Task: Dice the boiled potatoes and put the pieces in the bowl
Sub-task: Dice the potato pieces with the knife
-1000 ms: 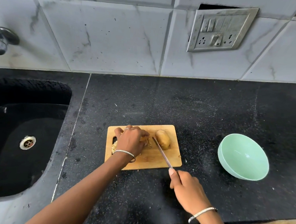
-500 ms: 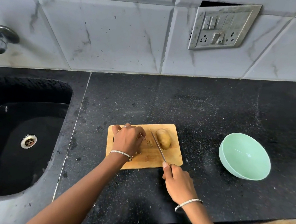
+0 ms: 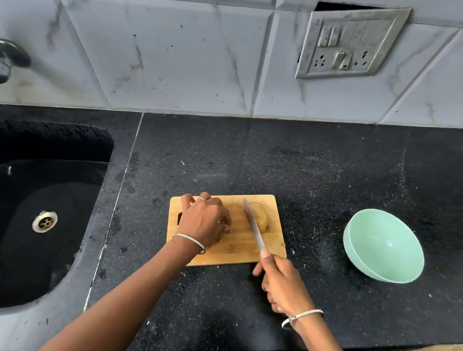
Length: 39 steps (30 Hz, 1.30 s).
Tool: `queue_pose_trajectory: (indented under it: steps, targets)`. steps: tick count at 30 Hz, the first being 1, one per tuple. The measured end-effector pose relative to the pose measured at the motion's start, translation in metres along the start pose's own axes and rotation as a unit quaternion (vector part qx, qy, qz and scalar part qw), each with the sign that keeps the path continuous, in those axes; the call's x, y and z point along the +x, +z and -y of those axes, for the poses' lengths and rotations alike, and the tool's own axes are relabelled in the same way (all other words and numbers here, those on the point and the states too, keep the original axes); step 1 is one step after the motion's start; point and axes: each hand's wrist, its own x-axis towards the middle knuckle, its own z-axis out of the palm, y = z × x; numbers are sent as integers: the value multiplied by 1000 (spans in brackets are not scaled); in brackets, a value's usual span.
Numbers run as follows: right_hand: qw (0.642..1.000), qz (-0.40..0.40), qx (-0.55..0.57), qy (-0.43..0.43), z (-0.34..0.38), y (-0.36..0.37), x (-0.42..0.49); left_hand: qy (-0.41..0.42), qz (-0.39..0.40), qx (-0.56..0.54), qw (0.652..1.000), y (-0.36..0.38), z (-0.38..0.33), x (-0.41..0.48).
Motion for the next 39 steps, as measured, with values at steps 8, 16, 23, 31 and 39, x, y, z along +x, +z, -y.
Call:
queue_pose_trajectory:
  steps: [8,16,23,31,39]
  targets:
    - [1000,-11,7,-17,-3,-2,2,22,-69,-63,995,8,9,-8]
    - [998,-3,-29,-51,-3,5,6,-37,-64,-136,988,4,27,-10]
    - [992,0,-99,-77,-2,17,9,-46,-51,-158,985,9,16,-7]
    - [988,-46,-125,-79,-14,11,8,-70,-74,-120,988,22,-5,-3]
    - [975,-46,-191,-100,-20,20,-2,-88,-46,-85,991,19,-2,-6]
